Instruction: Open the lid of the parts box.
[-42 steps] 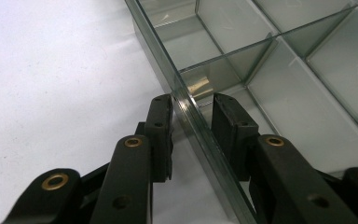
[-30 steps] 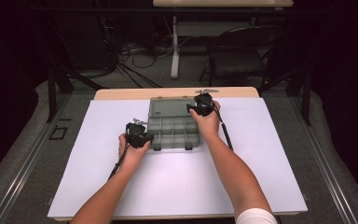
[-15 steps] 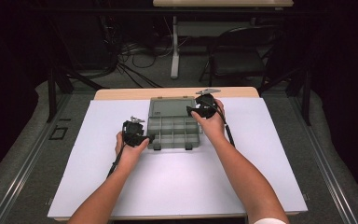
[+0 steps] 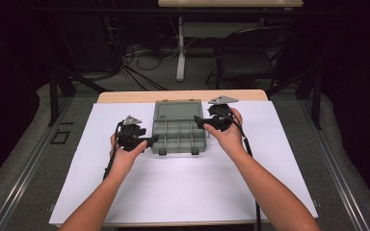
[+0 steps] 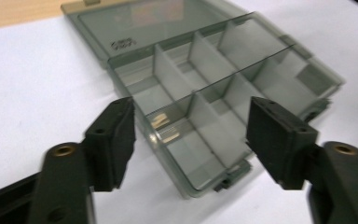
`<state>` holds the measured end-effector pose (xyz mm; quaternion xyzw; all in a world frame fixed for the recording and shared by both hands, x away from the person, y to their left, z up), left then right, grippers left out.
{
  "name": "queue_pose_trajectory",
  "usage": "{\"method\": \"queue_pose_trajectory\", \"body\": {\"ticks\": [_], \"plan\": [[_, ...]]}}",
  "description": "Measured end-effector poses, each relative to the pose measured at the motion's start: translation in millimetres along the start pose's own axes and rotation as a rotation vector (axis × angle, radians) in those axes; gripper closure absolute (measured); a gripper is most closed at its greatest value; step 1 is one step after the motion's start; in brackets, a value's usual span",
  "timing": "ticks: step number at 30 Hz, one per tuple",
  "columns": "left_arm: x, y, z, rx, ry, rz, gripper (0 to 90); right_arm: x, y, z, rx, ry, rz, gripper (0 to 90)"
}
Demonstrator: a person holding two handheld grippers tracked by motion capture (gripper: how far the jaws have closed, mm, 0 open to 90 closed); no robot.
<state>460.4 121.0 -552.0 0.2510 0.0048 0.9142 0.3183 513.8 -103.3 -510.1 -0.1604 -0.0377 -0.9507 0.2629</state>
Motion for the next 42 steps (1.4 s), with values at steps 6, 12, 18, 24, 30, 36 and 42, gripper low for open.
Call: {"method": "queue_pose_trajectory", "body": {"ticks": [6, 12, 18, 24, 30, 36, 42], "plan": [[22.0, 8.2, 14.4, 0.01, 0.083, -0.048, 16.5, 39.1, -5.3, 2.5, 0.022, 0.044, 0.026, 14.9], [45.5, 10.3, 22.5, 0.004, 0.149, -0.053, 8.4, 76.5, -4.0, -2.9, 0.035, 0.071, 0.025, 14.2], [65.1, 12.7, 21.1, 0.012, 0.192, -0.071, 6.8, 110.1, -2.7, -16.2, 0.054, 0.092, 0.01, 14.2], [83.8, 12.4, 8.4, 0.026, 0.222, -0.096, 4.2, 138.0, -2.3, -35.1, 0.023, 0.115, 0.006, 14.1], [97.6, 8.3, -5.5, 0.029, 0.243, -0.09, 4.2, 158.7, -1.4, -56.7, 0.01, 0.128, -0.007, 14.4], [104.9, 4.7, -18.1, 0.024, 0.263, -0.088, 4.2, 172.2, 2.3, -72.7, -0.013, 0.145, -0.027, 14.7], [103.4, 0.6, -32.2, -0.011, 0.251, -0.072, 4.2, 173.6, 12.5, -88.1, 0.0, 0.146, -0.064, 14.9]]}}
Point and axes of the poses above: each handheld gripper's, and its own axes: x roughly backward along the jaws, z roughly out of its top, y roughly to its right, the point moved 9 cm from there along -x, roughly forward along the jaws, and after that the axes turned 11 degrees about y, right-handed, at the moved point
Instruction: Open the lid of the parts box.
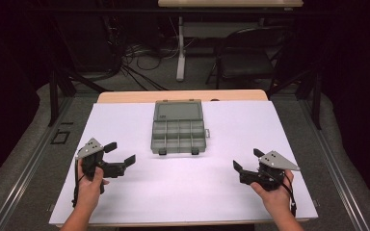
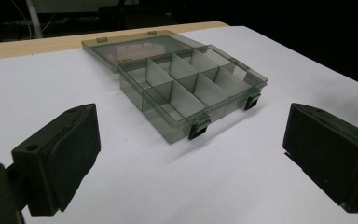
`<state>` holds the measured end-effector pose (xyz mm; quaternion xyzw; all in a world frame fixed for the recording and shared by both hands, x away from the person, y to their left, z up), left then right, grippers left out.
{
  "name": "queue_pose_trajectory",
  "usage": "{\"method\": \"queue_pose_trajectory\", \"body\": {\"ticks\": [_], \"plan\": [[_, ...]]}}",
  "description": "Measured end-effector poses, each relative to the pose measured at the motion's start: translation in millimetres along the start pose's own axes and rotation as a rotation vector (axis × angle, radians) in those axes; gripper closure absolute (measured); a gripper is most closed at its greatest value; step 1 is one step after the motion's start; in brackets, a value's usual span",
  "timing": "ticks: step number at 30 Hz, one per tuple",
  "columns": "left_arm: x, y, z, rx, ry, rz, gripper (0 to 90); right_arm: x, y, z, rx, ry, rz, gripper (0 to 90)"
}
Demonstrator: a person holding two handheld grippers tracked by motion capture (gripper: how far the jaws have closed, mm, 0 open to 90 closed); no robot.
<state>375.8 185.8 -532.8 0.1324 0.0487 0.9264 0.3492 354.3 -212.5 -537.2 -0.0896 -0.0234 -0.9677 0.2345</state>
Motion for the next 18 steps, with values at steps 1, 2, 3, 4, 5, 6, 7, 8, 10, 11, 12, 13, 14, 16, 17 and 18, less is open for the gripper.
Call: {"method": "queue_pose_trajectory", "body": {"ticks": [1, 2, 3, 4, 5, 6, 7, 8, 10, 11, 12, 13, 14, 16, 17, 18], "plan": [[0.6, -1.3, -1.8, -0.01, 0.0, 0.008, 4.2, -0.7, 3.7, -5.9, 0.008, -0.019, -0.012, 14.9], [1.0, -3.3, -3.8, -0.014, 0.007, 0.014, 4.2, -1.3, 5.2, -8.0, 0.014, -0.022, -0.016, 14.9], [1.0, -3.3, -3.8, -0.014, 0.007, 0.014, 4.2, -1.4, 7.1, -10.0, 0.02, -0.03, -0.023, 14.9], [1.4, -5.6, -4.5, -0.017, 0.006, 0.02, 4.2, -2.3, 7.4, -11.6, 0.015, -0.031, -0.022, 14.9], [1.6, -7.1, -5.3, -0.01, 0.008, 0.02, 4.2, -2.3, 7.4, -11.6, 0.015, -0.031, -0.022, 14.9], [2.0, -9.0, -6.7, -0.008, 0.004, 0.024, 4.2, -3.6, 9.1, -14.4, 0.029, -0.038, -0.028, 14.7], [1.5, -10.9, -7.9, -0.01, 0.006, 0.028, 4.2, -4.2, 9.6, -16.2, 0.03, -0.048, -0.027, 14.7], [1.8, -12.8, -9.8, -0.008, -0.002, 0.032, 4.2, -4.0, 10.4, -18.2, 0.034, -0.062, -0.025, 14.7], [1.3, -16.0, -13.1, -0.003, -0.011, 0.038, 4.2, -6.4, 11.2, -18.7, 0.033, -0.044, -0.035, 14.7], [1.7, -17.3, -14.5, 0.001, -0.017, 0.042, 4.2, -6.7, 11.7, -20.6, 0.035, -0.055, -0.037, 14.7], [1.5, -18.4, -15.2, 0.004, -0.017, 0.042, 4.2, -6.3, 11.9, -22.6, 0.043, -0.073, -0.028, 14.7], [1.5, -19.4, -15.9, 0.006, -0.02, 0.044, 4.2, -7.7, 12.3, -23.1, 0.044, -0.064, -0.036, 14.7], [1.3, -20.4, -16.5, 0.009, -0.019, 0.048, 4.2, -7.7, 12.3, -24.4, 0.044, -0.074, -0.034, 14.7], [1.4, -21.9, -17.5, 0.011, -0.025, 0.051, 4.2, -9.1, 13.3, -25.6, 0.054, -0.076, -0.03, 14.6], [1.4, -22.9, -17.9, 0.012, -0.026, 0.054, 4.2, -9.2, 13.5, -26.6, 0.054, -0.082, -0.032, 14.6], [1.4, -24.2, -18.4, 0.009, -0.03, 0.056, 4.2, -9.6, 13.7, -27.4, 0.058, -0.084, -0.029, 14.6]]}}
Point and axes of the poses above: each handheld gripper's, and its own axes: x roughly backward along the jaws, z roughly out of its top, y roughly to its right, the point moved 9 cm from there along -x, roughly forward along the jaws, and after that the axes turned 11 degrees about y, right-handed, at the moved point
